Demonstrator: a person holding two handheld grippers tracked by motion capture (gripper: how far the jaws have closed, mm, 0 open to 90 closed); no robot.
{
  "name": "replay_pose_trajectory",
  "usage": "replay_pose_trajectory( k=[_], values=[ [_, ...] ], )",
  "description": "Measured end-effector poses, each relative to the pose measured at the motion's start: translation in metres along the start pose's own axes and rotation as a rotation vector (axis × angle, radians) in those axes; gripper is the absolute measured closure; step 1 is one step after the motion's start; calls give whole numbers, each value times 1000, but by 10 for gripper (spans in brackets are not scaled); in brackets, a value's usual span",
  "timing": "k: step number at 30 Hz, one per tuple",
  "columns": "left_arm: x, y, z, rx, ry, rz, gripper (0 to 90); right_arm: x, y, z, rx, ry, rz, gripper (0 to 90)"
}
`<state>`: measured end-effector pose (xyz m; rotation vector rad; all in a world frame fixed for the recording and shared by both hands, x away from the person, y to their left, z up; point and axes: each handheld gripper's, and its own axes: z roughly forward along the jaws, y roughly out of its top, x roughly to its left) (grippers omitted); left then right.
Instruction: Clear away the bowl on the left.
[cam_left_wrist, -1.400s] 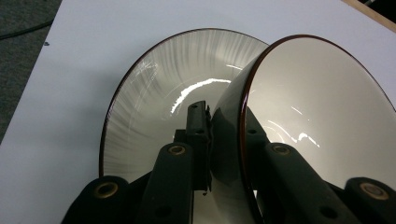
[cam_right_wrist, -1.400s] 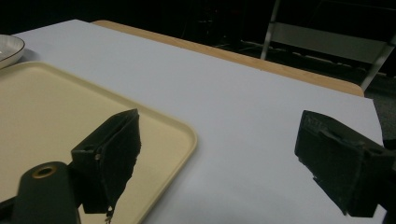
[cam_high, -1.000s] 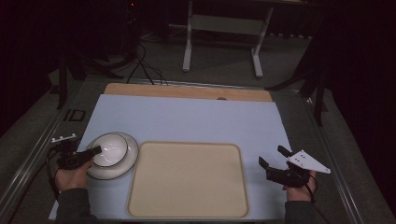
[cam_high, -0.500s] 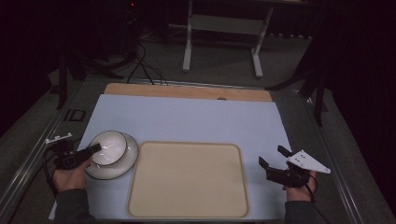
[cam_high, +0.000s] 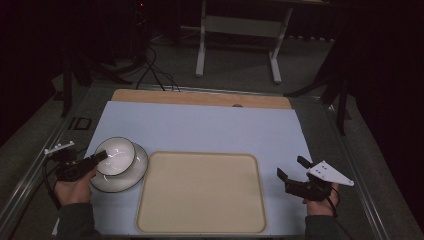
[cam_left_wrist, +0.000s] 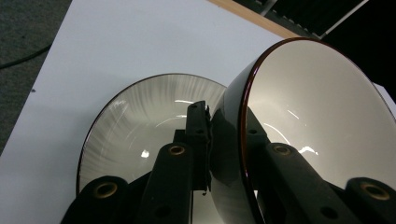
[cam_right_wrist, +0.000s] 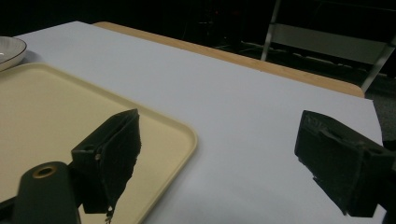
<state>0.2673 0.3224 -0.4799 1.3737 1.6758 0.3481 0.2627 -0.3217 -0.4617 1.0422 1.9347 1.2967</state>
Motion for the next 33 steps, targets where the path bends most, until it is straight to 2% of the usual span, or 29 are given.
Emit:
replay_pose_trajectory(
  k=[7,33],
  values=[
    [-7,3,-7,-33,-16,14,800,0,0,0,-3,2,-3,139],
    [-35,10,-14,-71,-58,80,798,0,0,-1,-5,1,-5,139]
  ],
)
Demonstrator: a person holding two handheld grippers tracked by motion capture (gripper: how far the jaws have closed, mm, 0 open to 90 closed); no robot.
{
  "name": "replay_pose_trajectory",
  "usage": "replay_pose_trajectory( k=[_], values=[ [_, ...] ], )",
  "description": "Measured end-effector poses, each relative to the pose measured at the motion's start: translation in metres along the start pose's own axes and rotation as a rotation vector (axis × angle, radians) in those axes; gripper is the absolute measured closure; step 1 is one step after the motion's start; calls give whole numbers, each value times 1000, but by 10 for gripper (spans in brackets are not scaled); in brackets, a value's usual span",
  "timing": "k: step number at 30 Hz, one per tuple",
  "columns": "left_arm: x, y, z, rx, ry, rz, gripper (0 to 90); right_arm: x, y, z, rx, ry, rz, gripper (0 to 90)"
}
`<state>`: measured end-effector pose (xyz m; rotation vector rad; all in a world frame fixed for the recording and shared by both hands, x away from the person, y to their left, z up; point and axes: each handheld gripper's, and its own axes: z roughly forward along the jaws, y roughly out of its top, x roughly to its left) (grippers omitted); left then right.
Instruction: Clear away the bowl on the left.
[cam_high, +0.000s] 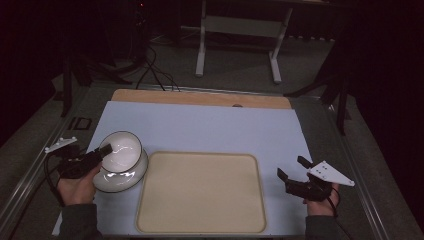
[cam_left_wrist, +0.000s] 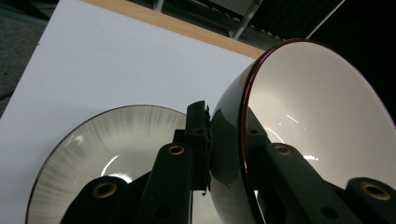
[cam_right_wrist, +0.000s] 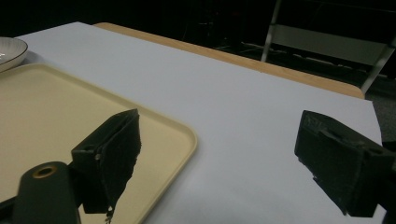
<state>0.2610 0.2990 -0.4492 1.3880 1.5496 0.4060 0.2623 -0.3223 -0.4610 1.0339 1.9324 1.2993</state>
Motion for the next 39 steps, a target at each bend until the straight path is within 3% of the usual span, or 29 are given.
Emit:
replay_pose_trajectory(
  k=[22,39],
  values=[
    [-17,5,-1,-22,-63,15,797,0,0,0,0,0,-1,139],
    [-31,5,3,-16,-86,42,796,0,0,0,1,-2,-3,140]
  ],
)
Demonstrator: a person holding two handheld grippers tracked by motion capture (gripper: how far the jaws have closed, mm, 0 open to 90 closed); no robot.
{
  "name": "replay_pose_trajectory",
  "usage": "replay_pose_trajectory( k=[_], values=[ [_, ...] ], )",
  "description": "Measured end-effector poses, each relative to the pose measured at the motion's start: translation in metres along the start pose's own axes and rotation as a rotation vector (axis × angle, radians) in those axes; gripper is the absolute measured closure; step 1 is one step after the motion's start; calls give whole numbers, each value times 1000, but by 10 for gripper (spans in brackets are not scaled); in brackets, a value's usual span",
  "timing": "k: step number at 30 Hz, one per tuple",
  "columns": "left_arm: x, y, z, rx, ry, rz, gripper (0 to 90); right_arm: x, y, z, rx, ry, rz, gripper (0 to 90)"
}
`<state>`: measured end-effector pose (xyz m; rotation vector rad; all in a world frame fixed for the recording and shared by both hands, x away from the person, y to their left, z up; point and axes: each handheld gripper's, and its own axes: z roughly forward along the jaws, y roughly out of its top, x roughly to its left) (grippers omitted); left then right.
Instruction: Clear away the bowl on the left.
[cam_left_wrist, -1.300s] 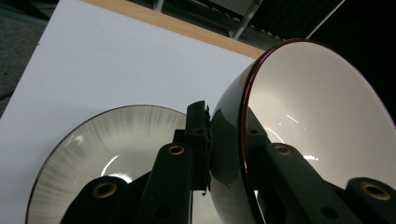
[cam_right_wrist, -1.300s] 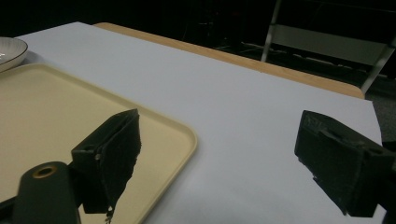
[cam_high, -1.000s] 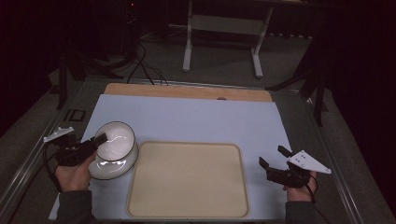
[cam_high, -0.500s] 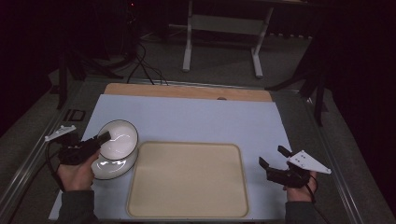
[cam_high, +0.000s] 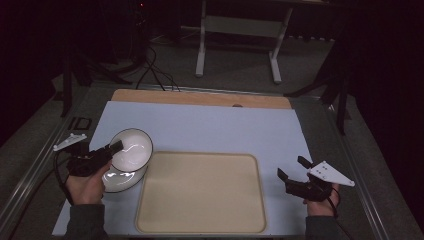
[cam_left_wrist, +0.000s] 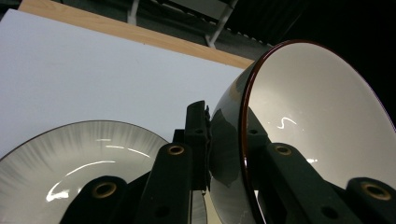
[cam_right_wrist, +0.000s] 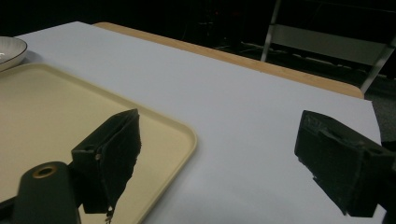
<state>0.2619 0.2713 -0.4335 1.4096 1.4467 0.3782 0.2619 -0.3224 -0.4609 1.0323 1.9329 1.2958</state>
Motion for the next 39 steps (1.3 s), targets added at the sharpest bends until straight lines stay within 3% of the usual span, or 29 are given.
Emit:
replay_pose_trajectory(
  k=[39],
  values=[
    [-22,-3,15,33,-44,38,795,0,0,0,3,-1,-2,140]
  ],
)
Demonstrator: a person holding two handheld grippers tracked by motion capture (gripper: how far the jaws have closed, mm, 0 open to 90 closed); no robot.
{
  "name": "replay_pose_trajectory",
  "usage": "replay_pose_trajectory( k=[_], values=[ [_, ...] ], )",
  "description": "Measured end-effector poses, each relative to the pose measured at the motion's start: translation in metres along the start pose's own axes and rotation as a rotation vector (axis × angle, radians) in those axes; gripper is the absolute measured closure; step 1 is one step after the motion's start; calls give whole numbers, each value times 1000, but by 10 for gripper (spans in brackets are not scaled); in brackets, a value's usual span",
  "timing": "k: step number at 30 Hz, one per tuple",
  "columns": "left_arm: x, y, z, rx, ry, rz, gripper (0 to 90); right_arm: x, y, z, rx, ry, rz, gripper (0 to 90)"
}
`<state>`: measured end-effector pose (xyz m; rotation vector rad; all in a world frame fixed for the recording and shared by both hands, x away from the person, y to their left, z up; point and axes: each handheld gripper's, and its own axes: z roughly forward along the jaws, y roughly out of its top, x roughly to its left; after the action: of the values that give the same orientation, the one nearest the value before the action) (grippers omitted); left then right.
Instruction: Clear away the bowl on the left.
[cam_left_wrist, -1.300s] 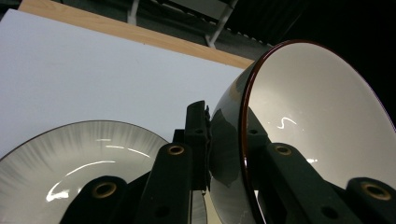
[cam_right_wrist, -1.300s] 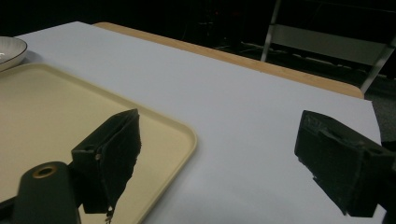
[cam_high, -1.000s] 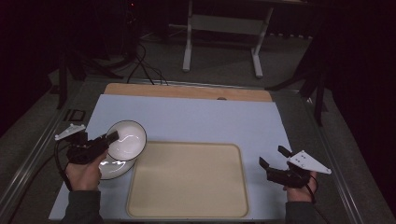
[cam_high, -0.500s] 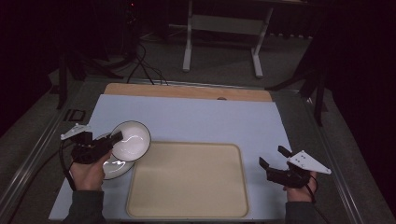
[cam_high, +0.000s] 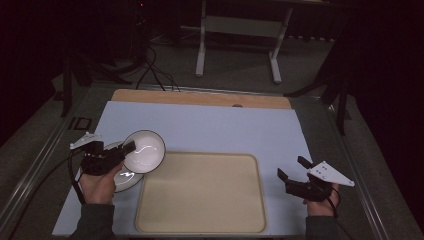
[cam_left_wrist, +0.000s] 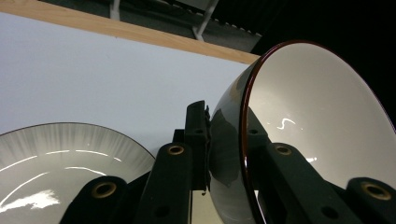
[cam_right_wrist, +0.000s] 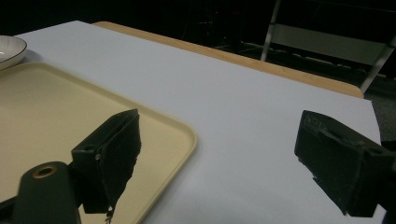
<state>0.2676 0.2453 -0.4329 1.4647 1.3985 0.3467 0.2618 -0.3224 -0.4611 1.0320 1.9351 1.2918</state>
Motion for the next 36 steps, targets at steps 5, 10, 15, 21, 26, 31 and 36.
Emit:
replay_pose_trajectory(
  k=[5,10,15,21,26,31,36],
  values=[
    [-2,-1,3,8,-17,1,792,0,0,0,0,-1,1,139],
    [-5,-2,5,14,-20,8,792,0,0,0,-1,0,0,140],
    [-8,-2,8,19,-26,15,792,0,0,0,-1,-1,1,140],
    [-12,-3,11,29,-29,22,792,0,0,0,-1,-2,-1,140],
    [-15,-4,13,37,-34,29,792,0,0,0,-1,-2,-1,140],
    [-18,-5,17,47,-39,37,792,0,0,0,-1,-2,-1,140],
    [-21,-6,19,55,-43,42,792,0,0,0,0,-2,-1,140]
  ],
)
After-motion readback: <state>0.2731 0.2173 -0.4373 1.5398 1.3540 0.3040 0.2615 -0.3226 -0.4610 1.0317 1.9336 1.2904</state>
